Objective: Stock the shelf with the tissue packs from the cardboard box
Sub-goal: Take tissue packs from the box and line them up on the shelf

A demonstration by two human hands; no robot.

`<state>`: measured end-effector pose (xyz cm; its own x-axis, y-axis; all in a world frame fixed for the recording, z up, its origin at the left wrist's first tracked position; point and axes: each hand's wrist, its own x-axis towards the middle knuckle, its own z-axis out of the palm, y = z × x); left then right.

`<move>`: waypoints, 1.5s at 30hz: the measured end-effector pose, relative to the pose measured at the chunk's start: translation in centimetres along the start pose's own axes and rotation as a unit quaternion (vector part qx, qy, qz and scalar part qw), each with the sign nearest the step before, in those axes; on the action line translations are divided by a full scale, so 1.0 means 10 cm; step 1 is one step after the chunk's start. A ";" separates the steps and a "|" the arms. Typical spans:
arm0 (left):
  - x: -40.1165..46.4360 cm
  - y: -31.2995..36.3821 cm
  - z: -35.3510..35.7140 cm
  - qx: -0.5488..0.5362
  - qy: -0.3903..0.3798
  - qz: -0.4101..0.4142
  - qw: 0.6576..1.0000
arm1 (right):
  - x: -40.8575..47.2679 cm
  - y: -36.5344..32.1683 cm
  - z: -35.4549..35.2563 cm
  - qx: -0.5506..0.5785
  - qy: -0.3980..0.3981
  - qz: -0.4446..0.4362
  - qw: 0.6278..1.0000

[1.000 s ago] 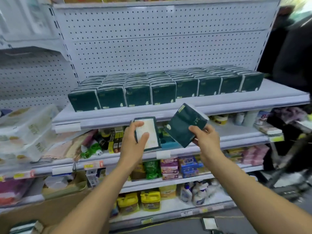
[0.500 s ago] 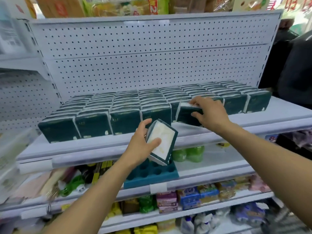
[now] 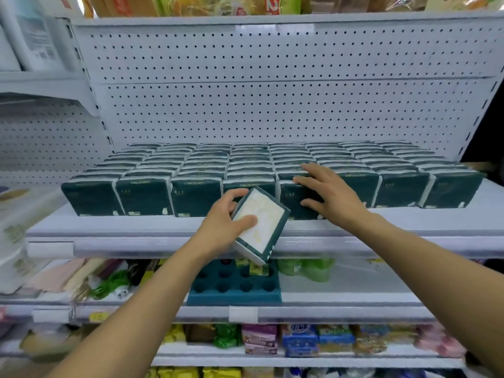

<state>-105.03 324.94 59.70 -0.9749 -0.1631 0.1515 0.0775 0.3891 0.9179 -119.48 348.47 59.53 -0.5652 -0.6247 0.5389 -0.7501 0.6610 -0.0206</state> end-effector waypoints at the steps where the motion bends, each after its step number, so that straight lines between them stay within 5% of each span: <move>1: 0.00 0.00 0.01 -0.003 0.003 -0.004 1.000 | 0.02 0.01 0.02 0.003 0.002 0.000 1.000; 10: -0.02 0.05 0.10 -0.043 0.019 -0.013 0.999 | 0.08 0.05 0.05 0.015 0.033 -0.007 0.999; 18: 0.04 0.40 0.25 -0.147 0.052 -0.027 0.987 | -0.16 -0.17 -0.19 -0.031 0.134 -0.228 0.964; 20: 0.05 0.51 0.29 -0.178 0.055 -0.021 0.982 | -0.21 -0.25 -0.22 0.022 0.184 -0.184 0.965; 22: 0.08 0.53 0.29 -0.188 0.065 -0.019 0.980 | -0.28 -0.41 -0.35 0.231 0.172 -0.034 0.957; 25: 0.09 0.51 0.32 -0.133 0.087 -0.025 0.987 | -0.34 -0.51 -0.49 0.544 0.121 0.174 0.812; 29: 0.04 0.52 0.43 -0.109 0.052 -0.006 0.993 | -0.39 -0.45 -0.54 0.617 0.107 0.229 0.745; 34: 0.01 0.60 0.56 -0.153 0.047 0.032 0.987 | -0.50 -0.41 -0.59 0.645 0.074 0.245 0.720; 37: 0.00 0.65 0.61 -0.121 0.068 0.062 0.988 | -0.58 -0.26 -0.59 0.602 0.112 0.246 0.751; 42: -0.02 0.59 0.81 0.077 0.040 0.141 0.986 | -0.86 0.09 -0.68 0.277 0.111 0.049 0.953; 45: -0.02 0.56 1.03 0.105 0.018 0.164 0.981 | -0.96 0.31 -0.60 0.176 0.087 -0.021 0.980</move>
<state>-106.56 336.52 61.04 -0.8965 -0.0284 0.4421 0.3373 0.6032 0.7228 -114.31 359.05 59.34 -0.4862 -0.5478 0.6808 -0.8613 0.4321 -0.2674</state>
